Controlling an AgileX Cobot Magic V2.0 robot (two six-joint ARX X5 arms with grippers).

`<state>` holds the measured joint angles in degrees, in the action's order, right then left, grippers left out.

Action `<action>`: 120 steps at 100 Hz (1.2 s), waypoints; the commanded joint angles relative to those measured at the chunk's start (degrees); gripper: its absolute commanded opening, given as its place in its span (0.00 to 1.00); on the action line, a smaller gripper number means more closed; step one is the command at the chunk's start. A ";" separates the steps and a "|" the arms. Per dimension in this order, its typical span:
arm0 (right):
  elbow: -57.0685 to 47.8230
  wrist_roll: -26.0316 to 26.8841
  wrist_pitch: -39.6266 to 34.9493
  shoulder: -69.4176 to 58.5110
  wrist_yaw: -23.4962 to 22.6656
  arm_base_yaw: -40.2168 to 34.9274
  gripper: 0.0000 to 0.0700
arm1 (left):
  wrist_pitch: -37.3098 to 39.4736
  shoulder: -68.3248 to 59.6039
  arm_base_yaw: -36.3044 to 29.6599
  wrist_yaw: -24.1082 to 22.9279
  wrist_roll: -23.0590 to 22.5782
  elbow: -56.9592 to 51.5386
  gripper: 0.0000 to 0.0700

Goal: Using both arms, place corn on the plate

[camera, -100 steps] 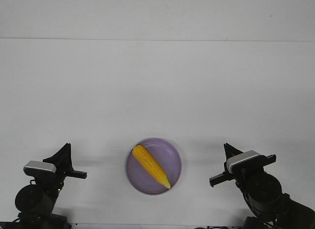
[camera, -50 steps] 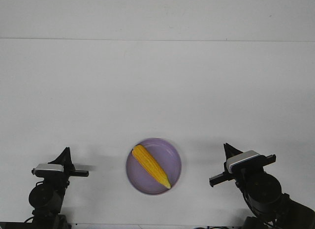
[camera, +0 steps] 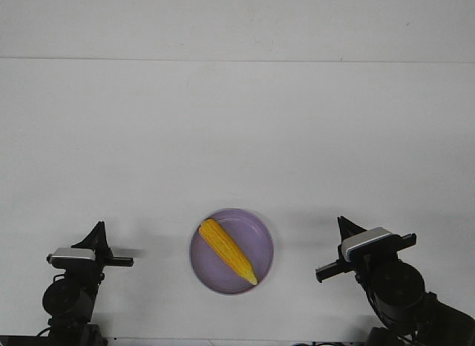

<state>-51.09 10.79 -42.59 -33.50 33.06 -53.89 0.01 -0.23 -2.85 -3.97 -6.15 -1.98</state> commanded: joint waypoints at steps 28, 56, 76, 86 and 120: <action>-0.70 -0.33 0.48 -0.20 0.37 -0.52 0.02 | 0.72 0.07 0.04 0.09 -0.44 1.18 0.02; 11.80 -8.81 13.73 7.06 -10.47 21.49 0.02 | 0.72 0.07 0.04 0.09 -0.44 1.18 0.02; 31.98 -11.13 26.69 21.09 -32.06 46.10 0.02 | 0.70 0.07 0.04 0.07 -0.44 1.18 0.02; 38.64 -11.26 27.63 26.88 -34.75 52.72 0.02 | 0.70 0.07 0.04 0.09 -0.44 1.18 0.02; 50.38 -11.32 35.32 33.44 -34.49 56.39 0.02 | 0.70 0.07 0.02 0.09 -0.44 1.18 0.02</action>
<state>-0.91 -0.03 -9.19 -0.08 -1.39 2.37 0.03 -0.23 -2.85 -3.97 -6.13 -1.98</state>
